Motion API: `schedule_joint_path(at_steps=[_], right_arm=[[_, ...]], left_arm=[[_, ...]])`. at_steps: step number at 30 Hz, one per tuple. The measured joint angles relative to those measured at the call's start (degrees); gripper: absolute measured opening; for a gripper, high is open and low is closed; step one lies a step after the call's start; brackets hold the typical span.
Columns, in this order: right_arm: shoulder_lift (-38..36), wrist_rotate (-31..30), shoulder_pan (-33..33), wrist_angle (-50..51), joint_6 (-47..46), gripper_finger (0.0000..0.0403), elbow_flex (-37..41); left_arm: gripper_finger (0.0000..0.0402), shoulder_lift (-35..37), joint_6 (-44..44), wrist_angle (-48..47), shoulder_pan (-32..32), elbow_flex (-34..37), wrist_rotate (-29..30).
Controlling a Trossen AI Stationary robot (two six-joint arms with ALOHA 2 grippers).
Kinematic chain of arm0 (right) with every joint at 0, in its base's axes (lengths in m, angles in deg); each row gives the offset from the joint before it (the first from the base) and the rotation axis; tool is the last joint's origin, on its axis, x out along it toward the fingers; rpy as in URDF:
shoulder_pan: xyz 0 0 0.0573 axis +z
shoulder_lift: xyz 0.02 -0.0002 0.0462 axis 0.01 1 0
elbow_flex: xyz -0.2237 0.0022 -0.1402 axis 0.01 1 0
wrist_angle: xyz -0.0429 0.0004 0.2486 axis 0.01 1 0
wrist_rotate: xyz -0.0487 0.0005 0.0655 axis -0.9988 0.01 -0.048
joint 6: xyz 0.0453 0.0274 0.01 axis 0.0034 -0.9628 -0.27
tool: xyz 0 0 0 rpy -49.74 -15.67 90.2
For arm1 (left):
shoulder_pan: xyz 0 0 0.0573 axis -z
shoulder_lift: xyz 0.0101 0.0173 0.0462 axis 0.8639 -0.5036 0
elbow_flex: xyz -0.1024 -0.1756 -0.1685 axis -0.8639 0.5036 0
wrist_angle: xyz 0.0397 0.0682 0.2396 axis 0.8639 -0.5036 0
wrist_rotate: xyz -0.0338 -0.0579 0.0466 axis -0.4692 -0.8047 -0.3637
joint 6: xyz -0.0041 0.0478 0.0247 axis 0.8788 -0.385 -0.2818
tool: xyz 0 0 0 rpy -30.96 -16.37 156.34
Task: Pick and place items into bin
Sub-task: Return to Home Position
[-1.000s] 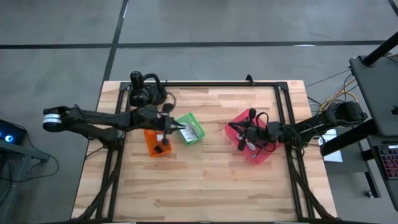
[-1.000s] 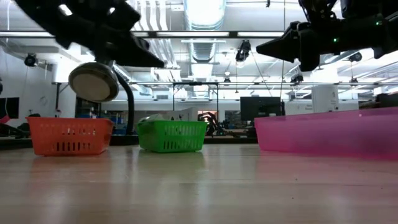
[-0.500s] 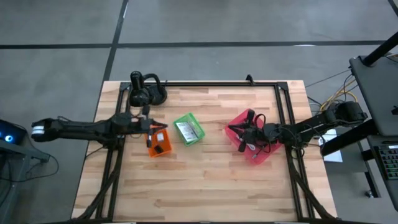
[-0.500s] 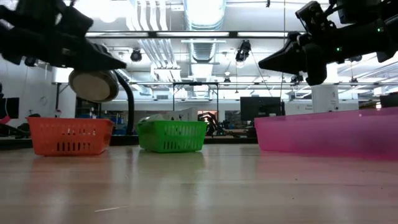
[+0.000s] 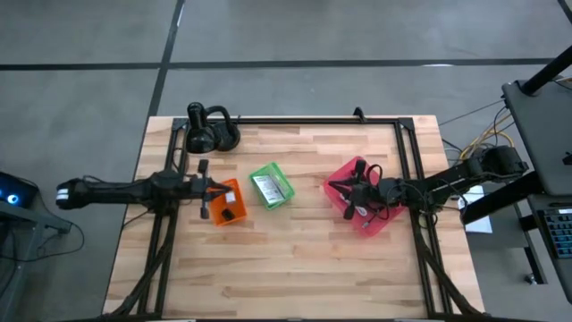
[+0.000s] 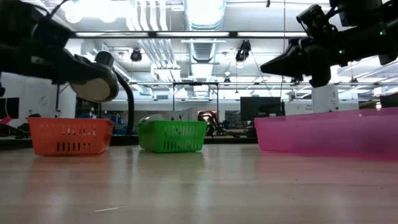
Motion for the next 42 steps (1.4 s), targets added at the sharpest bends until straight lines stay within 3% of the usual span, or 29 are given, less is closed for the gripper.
schedule_joint_path(at_steps=[8, 16, 18, 21, 30, 36, 42], right_arm=[[0.0, 0.1, 0.0, 0.0, 0.0, 0.0009, 0.4], [0.0, 0.1, 0.0, -5.6, -6.1, 0.0009, 0.4], [-0.5, 1.8, -0.1, -8.0, -9.9, 0.0009, 0.4], [-2.8, 9.2, -0.1, -7.3, -12.1, 0.0009, 0.6], [-16.3, 24.8, -5.2, -1.8, -18.1, 0.0009, 8.8], [-27.8, 27.3, -11.9, 2.3, -20.6, 0.0008, 14.3], [-40.2, 27.9, -15.5, 18.2, -22.1, 0.0008, 14.1]], left_arm=[[0.0, 8.9, -0.7, -4.4, 1.7, 0.0, 0.0], [0.0, 11.6, -0.7, -5.5, 1.7, 0.1, 0.0], [0.0, 11.4, -0.7, -5.5, 1.7, 0.1, 0.0], [0.0, 10.2, -0.7, -5.7, 1.7, 0.1, 0.0], [0.0, 6.3, 0.2, -5.8, 1.7, 0.1, 0.1], [0.0, 5.5, 0.3, -5.7, 1.7, 0.2, 0.2], [0.0, 6.3, 0.2, -5.5, 1.7, 0.2, 0.3]])
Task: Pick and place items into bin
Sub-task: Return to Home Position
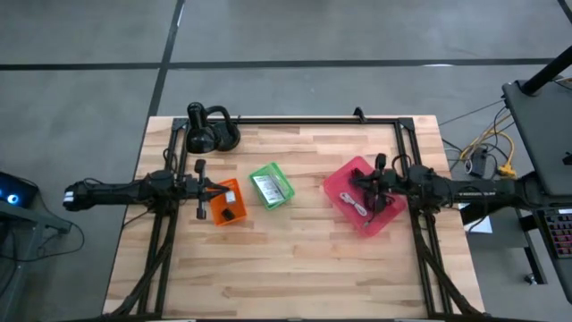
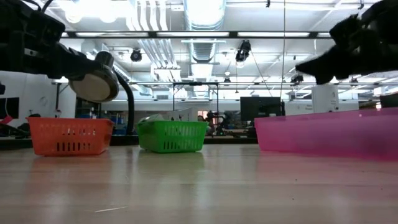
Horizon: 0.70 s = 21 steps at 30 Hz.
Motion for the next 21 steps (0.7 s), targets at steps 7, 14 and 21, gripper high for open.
schedule_joint_path(at_steps=[7, 14, 21], right_arm=[[-15.2, 0.6, -0.5, 14.8, -1.8, 0.0008, 0.1], [-27.6, 4.6, -0.4, 21.0, -2.9, 0.0008, 0.0], [-27.7, 4.7, -0.5, 21.0, -1.3, 0.0008, 0.0]], left_arm=[[0.0, 0.5, -0.2, 0.0, 0.0, 0.0, 0.0], [0.0, 0.4, 0.1, 0.0, 0.0, 0.0, 0.0], [0.0, 0.4, 0.1, 0.1, 0.0, 0.0, 0.1]])
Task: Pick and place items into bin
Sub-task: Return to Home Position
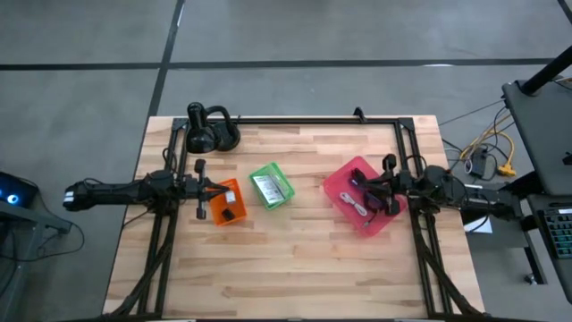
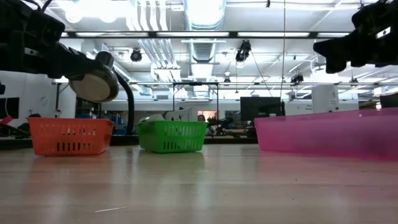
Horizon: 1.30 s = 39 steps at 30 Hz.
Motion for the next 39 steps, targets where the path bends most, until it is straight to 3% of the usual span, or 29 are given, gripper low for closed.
schedule_joint_path(at_steps=[39], right_arm=[[0.6, -0.2, 0.0, 0.3, 1.2, 0.0009, 0.0]], left_arm=[[0.0, -0.5, 0.0, 1.1, 0.0, -0.1, -0.1]])
